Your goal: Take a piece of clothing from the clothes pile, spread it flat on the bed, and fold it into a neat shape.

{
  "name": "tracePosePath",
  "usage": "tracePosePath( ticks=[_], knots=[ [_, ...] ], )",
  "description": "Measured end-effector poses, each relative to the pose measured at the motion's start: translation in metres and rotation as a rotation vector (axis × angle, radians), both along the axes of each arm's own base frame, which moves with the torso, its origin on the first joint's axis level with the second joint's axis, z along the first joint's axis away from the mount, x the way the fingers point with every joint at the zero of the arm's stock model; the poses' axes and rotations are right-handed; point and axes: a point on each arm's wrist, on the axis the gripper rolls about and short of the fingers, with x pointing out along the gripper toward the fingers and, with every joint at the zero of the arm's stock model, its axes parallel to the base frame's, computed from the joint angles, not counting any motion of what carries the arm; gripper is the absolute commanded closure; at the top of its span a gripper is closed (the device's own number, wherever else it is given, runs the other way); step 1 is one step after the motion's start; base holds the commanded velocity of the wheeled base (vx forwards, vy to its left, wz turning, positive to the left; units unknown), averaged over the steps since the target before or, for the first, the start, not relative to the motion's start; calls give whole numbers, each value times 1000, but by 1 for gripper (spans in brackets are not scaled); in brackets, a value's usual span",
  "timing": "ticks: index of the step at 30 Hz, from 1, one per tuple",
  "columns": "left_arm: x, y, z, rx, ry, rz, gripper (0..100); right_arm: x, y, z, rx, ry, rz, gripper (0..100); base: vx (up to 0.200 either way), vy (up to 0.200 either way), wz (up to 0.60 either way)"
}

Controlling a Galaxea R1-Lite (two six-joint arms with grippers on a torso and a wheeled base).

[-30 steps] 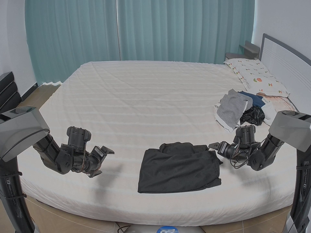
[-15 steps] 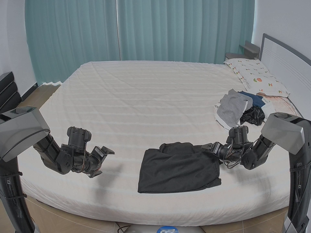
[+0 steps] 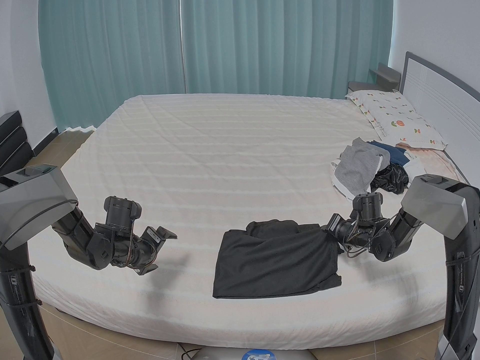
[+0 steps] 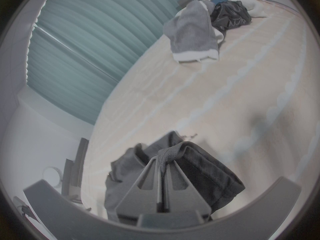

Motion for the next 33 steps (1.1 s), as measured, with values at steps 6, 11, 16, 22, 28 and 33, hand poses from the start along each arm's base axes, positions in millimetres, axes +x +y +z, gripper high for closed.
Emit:
tracePosePath(
  ticks=[6, 11, 16, 22, 28, 33],
  knots=[
    [-1, 0, 0, 0, 2, -1, 0, -2, -2, 24, 56, -149, -18, 100, 0, 0, 0],
    [-1, -1, -1, 2, 3, 0, 0, -8, -5, 22, 59, -160, -23, 100, 0, 0, 0],
    [-1, 0, -1, 14, 2, 11, 0, -6, -12, 14, 51, -137, -40, 100, 0, 0, 0],
    [0, -2, -2, 16, 2, 9, 0, -2, -13, 4, 26, -115, -35, 0, 0, 0, 0],
    [-1, -2, -2, 16, 3, 8, 0, -6, -19, 1, -59, -121, 6, 0, 0, 0, 0],
    [-1, -2, -2, 17, 4, 8, 0, -25, -28, -1, -117, -85, 56, 0, 0, 0, 0]
  ],
)
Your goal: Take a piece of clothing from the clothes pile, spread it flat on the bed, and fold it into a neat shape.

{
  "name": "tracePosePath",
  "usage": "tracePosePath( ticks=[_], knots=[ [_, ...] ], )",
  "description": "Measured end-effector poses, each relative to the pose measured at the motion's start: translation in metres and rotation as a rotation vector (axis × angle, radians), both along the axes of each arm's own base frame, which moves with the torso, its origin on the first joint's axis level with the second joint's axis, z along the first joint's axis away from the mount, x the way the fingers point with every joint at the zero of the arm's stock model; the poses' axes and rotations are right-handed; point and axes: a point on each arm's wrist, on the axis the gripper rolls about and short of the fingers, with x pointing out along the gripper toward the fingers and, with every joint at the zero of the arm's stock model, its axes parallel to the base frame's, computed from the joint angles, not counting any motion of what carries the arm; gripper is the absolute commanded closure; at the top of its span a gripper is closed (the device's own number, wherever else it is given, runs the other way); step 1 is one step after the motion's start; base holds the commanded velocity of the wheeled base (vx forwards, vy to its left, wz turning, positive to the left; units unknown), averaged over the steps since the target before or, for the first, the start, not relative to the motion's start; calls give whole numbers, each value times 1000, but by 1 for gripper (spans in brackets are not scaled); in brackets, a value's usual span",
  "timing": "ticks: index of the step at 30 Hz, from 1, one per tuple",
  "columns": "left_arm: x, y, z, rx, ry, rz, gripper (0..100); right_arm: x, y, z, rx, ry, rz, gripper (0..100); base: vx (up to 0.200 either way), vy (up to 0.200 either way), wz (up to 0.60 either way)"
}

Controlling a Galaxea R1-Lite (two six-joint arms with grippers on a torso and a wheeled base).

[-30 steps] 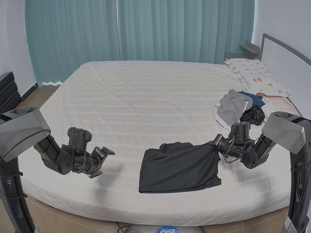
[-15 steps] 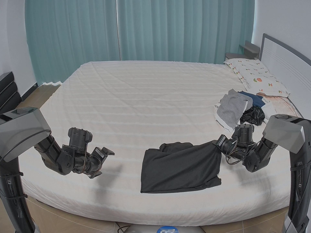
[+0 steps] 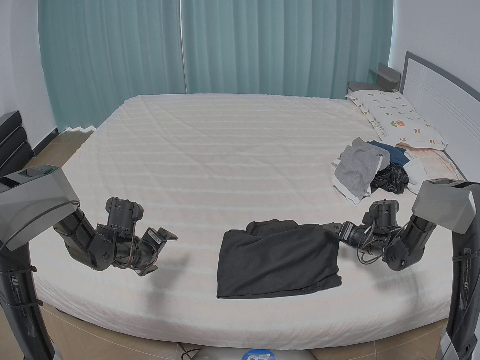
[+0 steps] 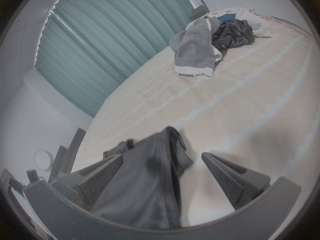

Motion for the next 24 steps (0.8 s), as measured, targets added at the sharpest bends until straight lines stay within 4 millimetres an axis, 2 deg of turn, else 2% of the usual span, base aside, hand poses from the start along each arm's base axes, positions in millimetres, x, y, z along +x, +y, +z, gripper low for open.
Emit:
tracePosePath(
  ticks=[6, 14, 15, 24],
  knots=[
    [0, 0, 0, 0, 0, 0, 0, -32, -5, -2, -32, 67, 118, 0, 0, 0, 0],
    [0, 0, 0, 1, 0, -1, 0, -44, 6, -9, -53, 102, 180, 0, 0, 0, 0],
    [0, 0, 0, 1, 0, -1, 0, -45, 7, -11, -55, 106, 185, 100, 0, 0, 0],
    [0, 0, 0, 1, 0, -1, 0, -57, 7, -13, -67, 135, 198, 100, 0, 0, 0]
  ],
)
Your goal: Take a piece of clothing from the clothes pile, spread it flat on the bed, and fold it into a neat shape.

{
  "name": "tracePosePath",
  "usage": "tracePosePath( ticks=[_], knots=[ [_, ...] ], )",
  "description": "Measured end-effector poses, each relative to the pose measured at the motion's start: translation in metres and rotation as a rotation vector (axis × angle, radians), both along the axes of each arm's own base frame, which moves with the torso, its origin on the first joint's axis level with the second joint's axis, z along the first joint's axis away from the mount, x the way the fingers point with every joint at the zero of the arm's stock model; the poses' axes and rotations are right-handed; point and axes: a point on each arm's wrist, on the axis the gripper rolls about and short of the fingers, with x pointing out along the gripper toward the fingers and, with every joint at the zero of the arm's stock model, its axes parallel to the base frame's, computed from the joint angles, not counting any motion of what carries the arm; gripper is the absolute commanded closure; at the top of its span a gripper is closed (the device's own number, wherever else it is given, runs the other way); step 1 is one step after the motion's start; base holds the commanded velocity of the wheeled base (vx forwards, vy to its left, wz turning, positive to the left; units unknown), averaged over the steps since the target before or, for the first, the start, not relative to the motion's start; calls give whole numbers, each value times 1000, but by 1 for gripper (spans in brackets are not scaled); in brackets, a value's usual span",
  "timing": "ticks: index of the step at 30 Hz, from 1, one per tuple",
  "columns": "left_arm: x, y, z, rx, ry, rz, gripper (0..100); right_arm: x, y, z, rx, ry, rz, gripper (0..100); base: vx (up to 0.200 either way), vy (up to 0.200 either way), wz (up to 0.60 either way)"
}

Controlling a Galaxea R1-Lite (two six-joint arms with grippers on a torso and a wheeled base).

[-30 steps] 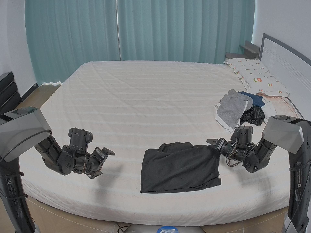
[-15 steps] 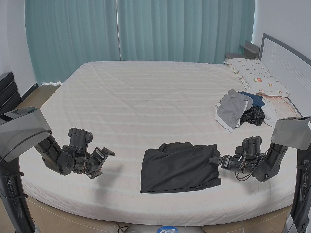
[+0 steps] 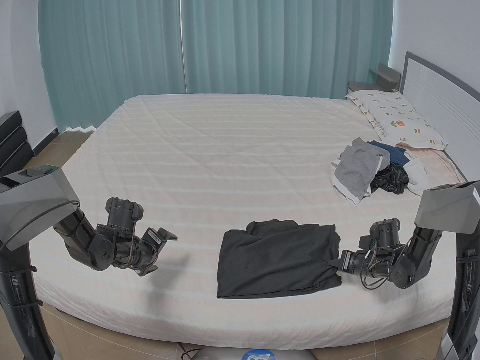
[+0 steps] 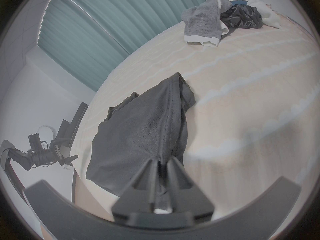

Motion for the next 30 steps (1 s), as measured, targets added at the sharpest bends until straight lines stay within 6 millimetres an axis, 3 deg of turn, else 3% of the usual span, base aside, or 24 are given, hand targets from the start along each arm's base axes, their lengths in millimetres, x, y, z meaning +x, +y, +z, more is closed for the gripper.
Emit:
tracePosePath(
  ticks=[11, 20, 21, 30],
  knots=[
    [0, 0, 0, 0, -1, 0, 0, -20, -6, 21, 1, -2, -1, 100, 0, 0, 0],
    [1, 0, 1, -2, -5, 1, 0, -33, -8, 17, -45, 21, 30, 100, 0, 0, 0],
    [1, 0, 1, -2, -5, 1, 0, -33, -8, 16, -53, 21, 34, 0, 0, 0, 0],
    [0, -1, 4, -17, -5, 0, 0, -32, -10, 15, -68, 10, 31, 0, 44, 0, 0]
  ],
)
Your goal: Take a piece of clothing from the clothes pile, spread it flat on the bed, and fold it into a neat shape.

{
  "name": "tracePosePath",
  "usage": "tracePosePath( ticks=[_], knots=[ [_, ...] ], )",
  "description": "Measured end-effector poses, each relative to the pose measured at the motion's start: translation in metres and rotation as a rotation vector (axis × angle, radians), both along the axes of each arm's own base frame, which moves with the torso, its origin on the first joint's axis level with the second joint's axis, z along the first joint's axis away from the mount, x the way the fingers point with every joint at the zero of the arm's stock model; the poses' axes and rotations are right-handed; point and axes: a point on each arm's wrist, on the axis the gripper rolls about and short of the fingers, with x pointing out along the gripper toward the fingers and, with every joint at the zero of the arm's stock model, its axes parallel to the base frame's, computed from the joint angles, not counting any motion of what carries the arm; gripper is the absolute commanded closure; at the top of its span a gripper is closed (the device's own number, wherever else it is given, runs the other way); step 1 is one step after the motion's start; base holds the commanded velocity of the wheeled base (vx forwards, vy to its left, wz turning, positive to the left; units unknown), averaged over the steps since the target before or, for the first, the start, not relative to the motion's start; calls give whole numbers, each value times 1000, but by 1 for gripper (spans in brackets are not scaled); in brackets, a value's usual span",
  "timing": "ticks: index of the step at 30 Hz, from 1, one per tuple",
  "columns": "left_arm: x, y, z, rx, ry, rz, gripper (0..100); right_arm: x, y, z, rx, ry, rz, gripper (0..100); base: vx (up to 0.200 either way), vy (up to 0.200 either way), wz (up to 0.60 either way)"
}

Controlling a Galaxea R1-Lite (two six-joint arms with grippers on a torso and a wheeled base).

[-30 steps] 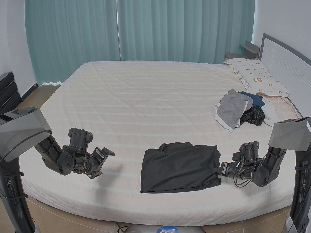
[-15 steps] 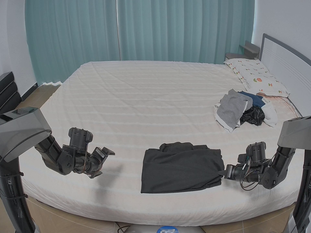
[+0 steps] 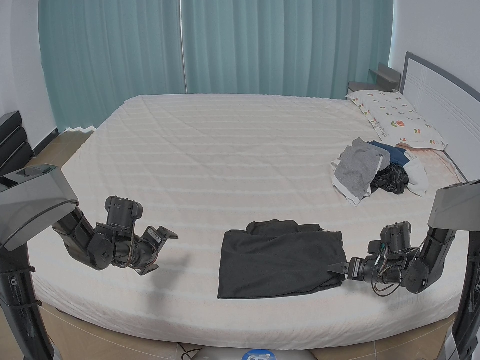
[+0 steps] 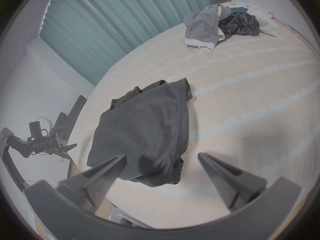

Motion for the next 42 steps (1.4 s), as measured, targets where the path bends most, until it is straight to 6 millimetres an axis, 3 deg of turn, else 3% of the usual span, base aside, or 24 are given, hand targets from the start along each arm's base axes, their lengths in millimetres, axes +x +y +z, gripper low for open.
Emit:
tracePosePath(
  ticks=[15, 33, 42],
  knots=[
    [-15, -40, 1, 2, 7, -123, 0, 6, -7, 14, 28, -46, -44, 0, 13, 0, 0],
    [-23, -56, 0, 12, 14, -167, 0, 17, -2, 9, 61, -35, -62, 0, 0, -100, 0],
    [-8, -62, 1, 90, -64, -229, 0, 21, 1, 7, 89, -19, -81, 0, 0, 0, 0]
  ],
)
